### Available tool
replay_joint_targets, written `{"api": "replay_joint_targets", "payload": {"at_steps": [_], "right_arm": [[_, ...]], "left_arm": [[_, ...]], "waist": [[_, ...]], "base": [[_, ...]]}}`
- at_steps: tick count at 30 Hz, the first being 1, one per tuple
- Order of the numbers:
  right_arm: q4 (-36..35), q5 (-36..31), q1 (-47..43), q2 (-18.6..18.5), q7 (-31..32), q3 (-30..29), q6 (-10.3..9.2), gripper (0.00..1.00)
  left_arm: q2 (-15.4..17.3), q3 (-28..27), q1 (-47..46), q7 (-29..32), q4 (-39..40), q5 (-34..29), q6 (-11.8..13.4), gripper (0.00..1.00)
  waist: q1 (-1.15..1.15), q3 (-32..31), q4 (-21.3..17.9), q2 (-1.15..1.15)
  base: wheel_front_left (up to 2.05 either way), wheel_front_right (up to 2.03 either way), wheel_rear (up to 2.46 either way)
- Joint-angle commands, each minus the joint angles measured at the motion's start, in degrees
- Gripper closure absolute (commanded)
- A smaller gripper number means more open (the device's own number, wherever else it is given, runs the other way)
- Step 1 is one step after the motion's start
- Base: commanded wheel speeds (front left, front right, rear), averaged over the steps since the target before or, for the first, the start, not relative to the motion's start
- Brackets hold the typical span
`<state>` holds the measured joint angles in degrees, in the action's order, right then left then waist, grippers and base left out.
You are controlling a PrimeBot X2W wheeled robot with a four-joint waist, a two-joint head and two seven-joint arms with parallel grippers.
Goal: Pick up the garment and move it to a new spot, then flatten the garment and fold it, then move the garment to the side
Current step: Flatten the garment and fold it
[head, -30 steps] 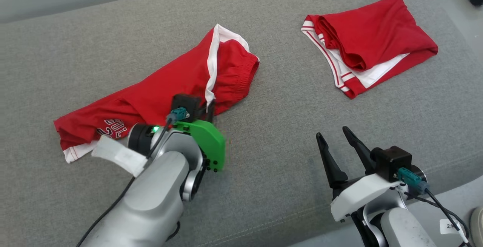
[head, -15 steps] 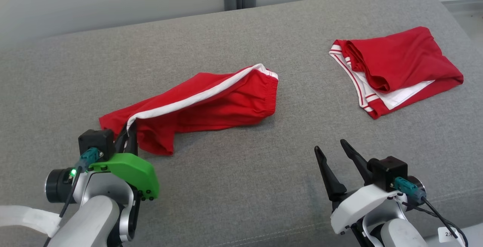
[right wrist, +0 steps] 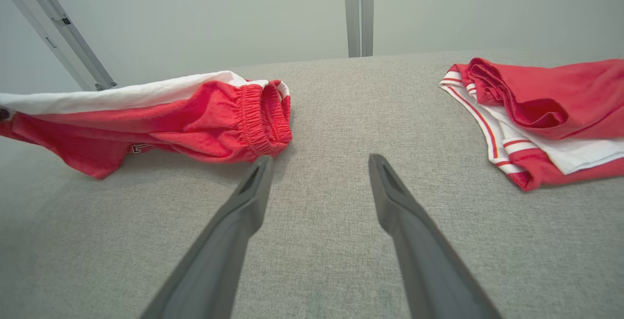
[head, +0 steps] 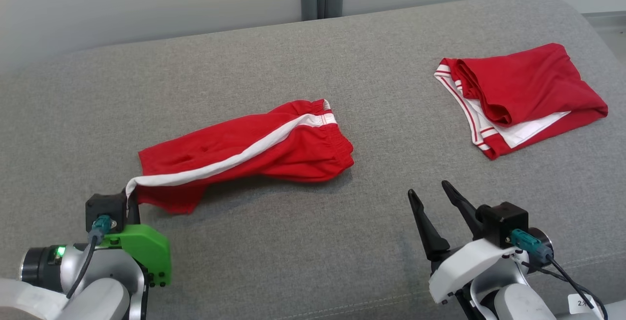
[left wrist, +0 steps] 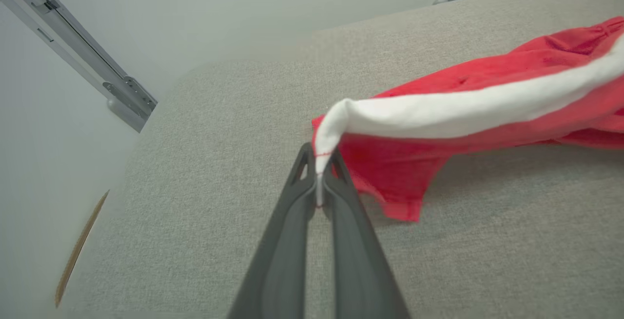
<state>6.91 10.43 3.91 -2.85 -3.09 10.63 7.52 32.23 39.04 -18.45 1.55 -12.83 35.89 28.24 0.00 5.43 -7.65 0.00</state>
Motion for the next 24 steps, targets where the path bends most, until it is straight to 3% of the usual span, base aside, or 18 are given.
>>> {"api": "replay_joint_targets", "payload": {"at_steps": [1, 2, 12, 20, 24], "right_arm": [[-0.24, -0.17, 0.02, -0.08, 0.15, -0.14, -0.07, 0.0], [-0.3, -0.2, 0.0, -0.08, 0.17, -0.23, -0.07, 0.0], [-0.25, -0.15, -0.09, -0.09, 0.03, -0.83, -0.07, 0.0], [0.07, -0.2, -0.65, -0.09, 0.12, -1.4, -0.07, 0.0], [0.32, -0.59, -0.91, -0.09, -0.12, -2.78, -0.07, 0.0]], "left_arm": [[-0.08, -0.02, 1.07, 0.03, -0.5, 0.32, 0.32, 0.59], [-0.08, 0.21, 1.43, 0.43, -1.1, 0.42, 0.39, 0.0], [0.09, 0.49, 3.0, -0.07, -4.92, 1.01, 0.78, 0.0], [0.99, -2.99, 6.96, -0.53, -3.42, 4.49, 3.33, 0.0], [1.83, -5.47, 9.87, -3.56, -1.32, 5.72, 4.6, 0.0]], "waist": [[0.0, 0.2, -0.17, 0.0], [0.0, 0.29, -0.22, 0.0], [0.0, 0.39, 0.62, 0.0], [0.0, -0.83, 1.86, 0.0], [0.0, -1.7, 2.63, 0.0]], "base": [[0.0, 0.0, 0.0], [0.0, 0.0, 0.0], [0.0, 0.0, 0.0], [0.0, 0.0, 0.0], [0.0, 0.0, 0.0]]}}
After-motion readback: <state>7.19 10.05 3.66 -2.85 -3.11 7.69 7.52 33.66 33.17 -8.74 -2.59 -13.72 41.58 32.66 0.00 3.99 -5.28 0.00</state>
